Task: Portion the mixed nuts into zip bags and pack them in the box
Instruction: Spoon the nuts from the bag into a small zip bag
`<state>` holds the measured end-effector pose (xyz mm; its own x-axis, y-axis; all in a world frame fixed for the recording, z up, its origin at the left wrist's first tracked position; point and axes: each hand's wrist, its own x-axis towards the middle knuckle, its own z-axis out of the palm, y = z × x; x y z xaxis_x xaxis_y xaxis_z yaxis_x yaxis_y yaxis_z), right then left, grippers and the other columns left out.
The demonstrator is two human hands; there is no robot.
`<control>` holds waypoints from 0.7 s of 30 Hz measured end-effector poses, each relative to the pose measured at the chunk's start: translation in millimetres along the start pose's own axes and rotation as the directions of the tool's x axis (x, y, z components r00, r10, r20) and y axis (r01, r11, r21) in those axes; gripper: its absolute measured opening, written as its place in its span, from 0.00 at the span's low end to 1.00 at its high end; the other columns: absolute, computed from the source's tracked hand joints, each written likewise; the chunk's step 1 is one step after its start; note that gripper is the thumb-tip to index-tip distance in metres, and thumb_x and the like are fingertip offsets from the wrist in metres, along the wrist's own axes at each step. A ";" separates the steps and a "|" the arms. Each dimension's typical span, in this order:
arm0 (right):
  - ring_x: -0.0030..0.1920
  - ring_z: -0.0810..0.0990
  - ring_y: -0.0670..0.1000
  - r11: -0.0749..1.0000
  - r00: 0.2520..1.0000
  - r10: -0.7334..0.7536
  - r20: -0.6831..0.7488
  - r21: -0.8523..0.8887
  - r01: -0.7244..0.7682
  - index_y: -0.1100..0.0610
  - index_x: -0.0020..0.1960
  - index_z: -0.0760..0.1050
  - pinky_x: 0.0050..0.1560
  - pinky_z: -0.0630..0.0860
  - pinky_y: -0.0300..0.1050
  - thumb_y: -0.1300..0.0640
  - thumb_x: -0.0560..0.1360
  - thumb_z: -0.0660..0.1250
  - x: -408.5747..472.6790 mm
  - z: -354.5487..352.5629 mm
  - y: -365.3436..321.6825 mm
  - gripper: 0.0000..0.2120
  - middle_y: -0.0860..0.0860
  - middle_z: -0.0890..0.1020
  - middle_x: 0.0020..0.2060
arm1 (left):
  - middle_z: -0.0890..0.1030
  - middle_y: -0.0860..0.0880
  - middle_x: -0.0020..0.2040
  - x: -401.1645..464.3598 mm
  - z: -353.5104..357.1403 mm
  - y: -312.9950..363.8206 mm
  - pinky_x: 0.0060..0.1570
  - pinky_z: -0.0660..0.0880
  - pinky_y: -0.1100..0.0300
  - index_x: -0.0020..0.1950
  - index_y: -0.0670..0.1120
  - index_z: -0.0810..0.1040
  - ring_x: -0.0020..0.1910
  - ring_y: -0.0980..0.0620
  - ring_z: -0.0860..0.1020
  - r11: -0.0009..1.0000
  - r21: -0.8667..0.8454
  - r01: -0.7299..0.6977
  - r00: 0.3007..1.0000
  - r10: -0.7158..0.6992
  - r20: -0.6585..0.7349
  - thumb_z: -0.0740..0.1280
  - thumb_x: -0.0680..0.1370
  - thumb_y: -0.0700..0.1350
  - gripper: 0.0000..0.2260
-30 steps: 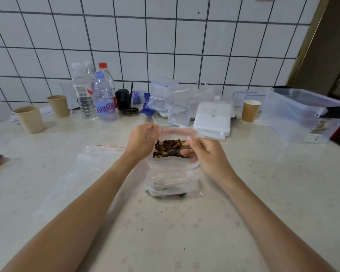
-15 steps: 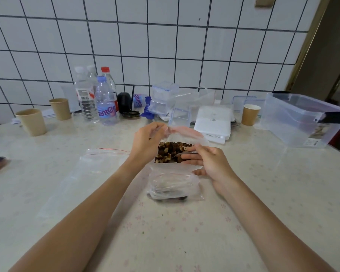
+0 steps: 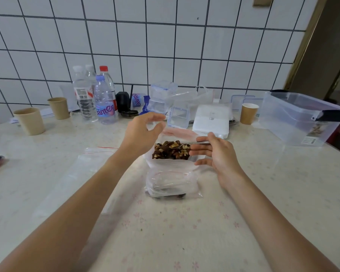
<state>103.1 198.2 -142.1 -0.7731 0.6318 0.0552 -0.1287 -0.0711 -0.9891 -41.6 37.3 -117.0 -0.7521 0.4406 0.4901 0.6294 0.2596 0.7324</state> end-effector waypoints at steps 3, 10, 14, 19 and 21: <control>0.38 0.87 0.56 0.999 0.999 -0.044 0.003 -0.018 0.044 0.62 0.50 0.81 0.29 0.82 0.46 0.51 0.87 0.56 0.4 -4.8 -6.8 0.21 0.62 0.87 0.41 | 0.83 0.58 0.58 -14.5 -10.6 3.2 0.56 0.71 0.65 0.62 0.51 0.83 0.58 0.59 0.78 0.990 0.126 -0.064 0.998 0.064 -0.001 0.70 0.82 0.48 0.10; 0.34 0.85 0.58 0.994 0.993 -0.101 0.061 -0.022 0.102 0.62 0.46 0.81 0.28 0.79 0.46 0.50 0.87 0.56 -1.5 -15.9 -23.2 0.22 0.61 0.86 0.36 | 0.82 0.59 0.43 -53.6 -29.6 1.7 0.37 0.71 0.67 0.48 0.54 0.81 0.40 0.61 0.80 0.965 0.259 0.028 0.988 -0.067 0.142 0.69 0.80 0.56 0.07; 0.33 0.84 0.60 0.994 0.985 -0.097 0.141 -0.038 0.103 0.60 0.40 0.82 0.29 0.79 0.47 0.49 0.86 0.57 -4.9 -21.0 -31.9 0.24 0.62 0.84 0.33 | 0.83 0.57 0.41 -69.2 -30.3 -3.3 0.40 0.75 0.60 0.47 0.54 0.83 0.38 0.58 0.81 0.953 0.289 0.087 0.941 -0.173 0.289 0.68 0.79 0.61 0.12; 0.32 0.84 0.60 0.974 0.968 -0.134 0.215 -0.154 0.169 0.60 0.40 0.80 0.29 0.79 0.47 0.49 0.86 0.57 -10.6 -20.2 -35.8 0.24 0.62 0.83 0.31 | 0.84 0.60 0.43 -73.5 -28.6 -1.9 0.40 0.71 0.68 0.50 0.55 0.86 0.36 0.62 0.79 0.948 0.318 0.025 0.905 -0.157 0.396 0.70 0.79 0.56 0.08; 0.31 0.83 0.60 0.956 0.951 -0.174 0.256 -0.188 0.225 0.61 0.40 0.80 0.30 0.80 0.46 0.48 0.87 0.57 -13.9 -18.0 -37.2 0.24 0.63 0.83 0.31 | 0.84 0.60 0.43 -73.6 -28.9 -1.5 0.37 0.70 0.72 0.51 0.53 0.87 0.36 0.67 0.78 0.951 0.309 -0.005 0.906 -0.126 0.403 0.71 0.80 0.53 0.07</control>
<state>129.9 206.0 -108.6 -0.8718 0.4157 0.2590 -0.1804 0.2191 -0.9589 7.2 -20.4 -140.5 -0.6825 0.7128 0.1613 0.6625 0.5103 0.5483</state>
